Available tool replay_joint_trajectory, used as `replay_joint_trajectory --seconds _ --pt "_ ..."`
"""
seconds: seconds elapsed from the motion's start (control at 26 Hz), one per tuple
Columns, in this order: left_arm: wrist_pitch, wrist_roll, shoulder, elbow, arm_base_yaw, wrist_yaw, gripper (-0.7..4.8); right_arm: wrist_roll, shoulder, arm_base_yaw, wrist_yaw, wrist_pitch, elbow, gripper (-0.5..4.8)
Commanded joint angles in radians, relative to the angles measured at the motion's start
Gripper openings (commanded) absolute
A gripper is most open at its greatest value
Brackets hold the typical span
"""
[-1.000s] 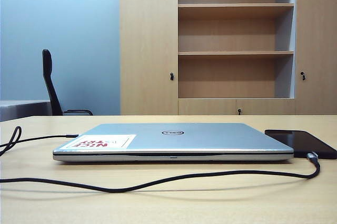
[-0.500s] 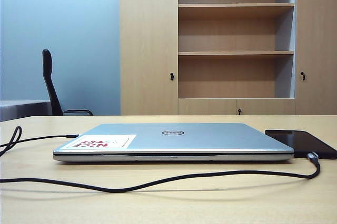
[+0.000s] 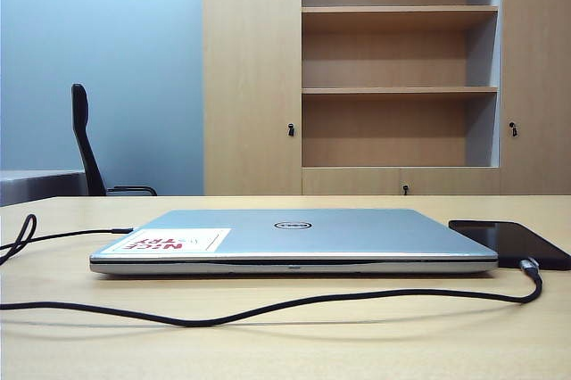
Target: Pick up the charging cable and the phone, plug the charging cable into the charging port on the phone, and finally place them back on the table.
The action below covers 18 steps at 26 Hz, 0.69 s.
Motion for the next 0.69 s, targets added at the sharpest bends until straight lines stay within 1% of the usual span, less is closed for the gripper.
replay_joint_trajectory --seconds 0.04,0.19,0.35,0.69 --pt "0.012 0.005 0.0 0.0 0.001 0.002 -0.06 0.0 -0.002 0.0 -0.001 0.02 0.006 0.0" --pt "0.011 0.004 0.0 0.0 0.021 0.002 -0.06 0.0 -0.002 0.0 -0.001 0.02 0.006 0.0" --pt "0.012 0.004 0.0 0.0 0.076 0.002 -0.05 0.0 -0.002 0.0 -0.001 0.02 0.006 0.0" --pt "0.013 0.004 0.0 0.0 0.071 0.002 -0.05 0.0 -0.002 0.0 -0.001 0.02 0.006 0.0"
